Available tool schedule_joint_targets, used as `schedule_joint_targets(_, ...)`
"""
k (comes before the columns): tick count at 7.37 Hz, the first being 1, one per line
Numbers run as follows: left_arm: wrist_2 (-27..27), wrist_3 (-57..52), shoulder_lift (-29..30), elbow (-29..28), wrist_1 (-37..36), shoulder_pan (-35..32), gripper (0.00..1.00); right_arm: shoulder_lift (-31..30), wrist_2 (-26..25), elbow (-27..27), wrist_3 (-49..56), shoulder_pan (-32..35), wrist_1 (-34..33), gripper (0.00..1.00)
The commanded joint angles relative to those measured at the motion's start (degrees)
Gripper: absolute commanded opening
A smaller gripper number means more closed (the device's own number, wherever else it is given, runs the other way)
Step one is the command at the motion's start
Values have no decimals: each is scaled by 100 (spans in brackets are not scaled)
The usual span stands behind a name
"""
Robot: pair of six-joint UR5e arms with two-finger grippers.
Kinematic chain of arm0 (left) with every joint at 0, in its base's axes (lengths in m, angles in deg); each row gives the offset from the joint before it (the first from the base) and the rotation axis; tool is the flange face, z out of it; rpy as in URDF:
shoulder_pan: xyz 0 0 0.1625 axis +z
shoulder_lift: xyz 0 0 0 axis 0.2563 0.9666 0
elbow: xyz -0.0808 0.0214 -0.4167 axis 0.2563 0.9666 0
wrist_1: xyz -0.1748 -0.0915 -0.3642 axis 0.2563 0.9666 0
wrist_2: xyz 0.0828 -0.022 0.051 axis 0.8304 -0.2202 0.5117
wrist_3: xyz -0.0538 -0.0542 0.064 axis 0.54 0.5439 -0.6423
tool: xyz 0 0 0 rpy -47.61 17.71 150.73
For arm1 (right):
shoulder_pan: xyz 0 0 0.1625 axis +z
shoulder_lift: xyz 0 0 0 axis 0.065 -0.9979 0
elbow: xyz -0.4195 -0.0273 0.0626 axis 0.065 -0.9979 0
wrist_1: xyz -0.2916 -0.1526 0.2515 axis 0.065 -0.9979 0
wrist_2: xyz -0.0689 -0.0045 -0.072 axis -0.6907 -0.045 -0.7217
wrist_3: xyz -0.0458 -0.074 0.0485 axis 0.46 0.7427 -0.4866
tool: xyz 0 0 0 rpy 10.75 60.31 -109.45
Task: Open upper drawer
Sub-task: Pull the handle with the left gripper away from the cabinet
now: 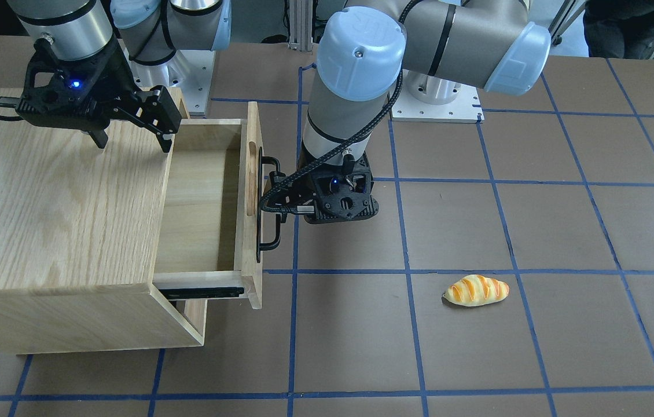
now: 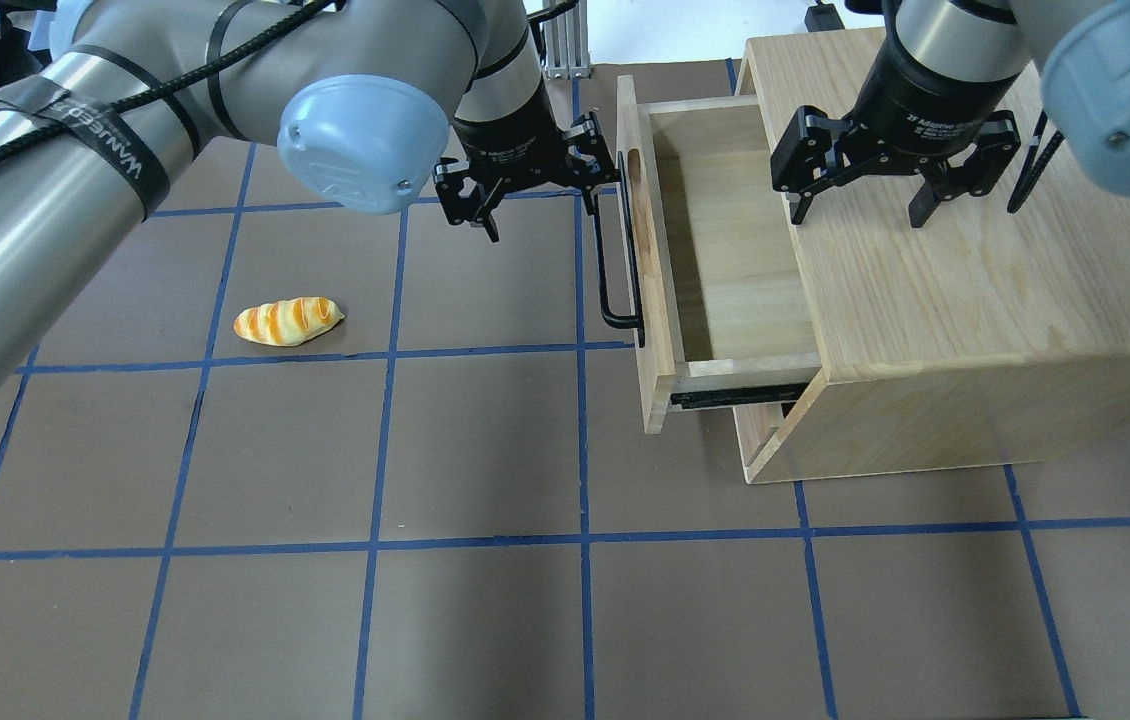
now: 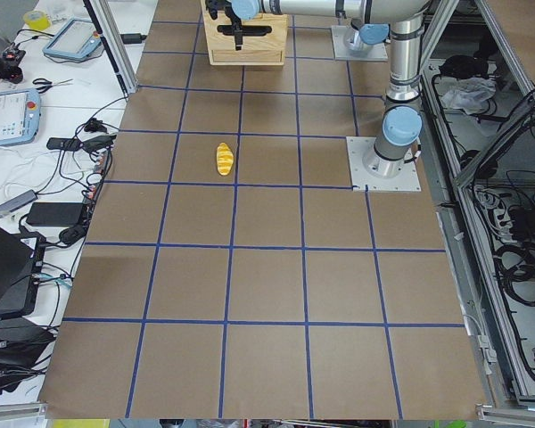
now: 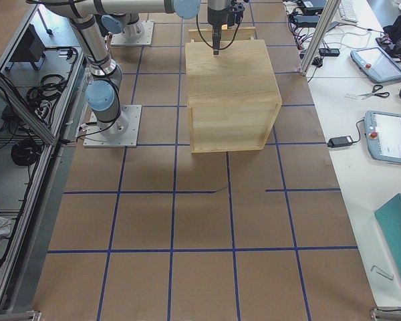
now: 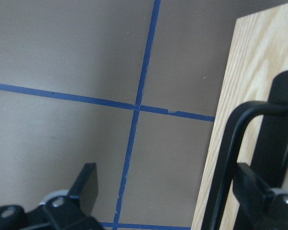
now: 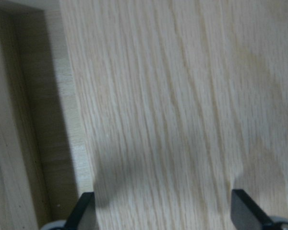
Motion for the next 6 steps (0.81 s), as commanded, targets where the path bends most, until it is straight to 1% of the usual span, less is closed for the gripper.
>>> schedule_joint_targets(1,-5,-38,-31,-27,42,30,100,0,0,0,0,0,-3,100)
schedule_joint_targets(3,-92,-12,-119,-115,270,21,100,0,0,0,0,0,5,100)
schedule_joint_targets(6,-181,59,30,-71,201,-5,100,0,0,0,0,0,-3,100)
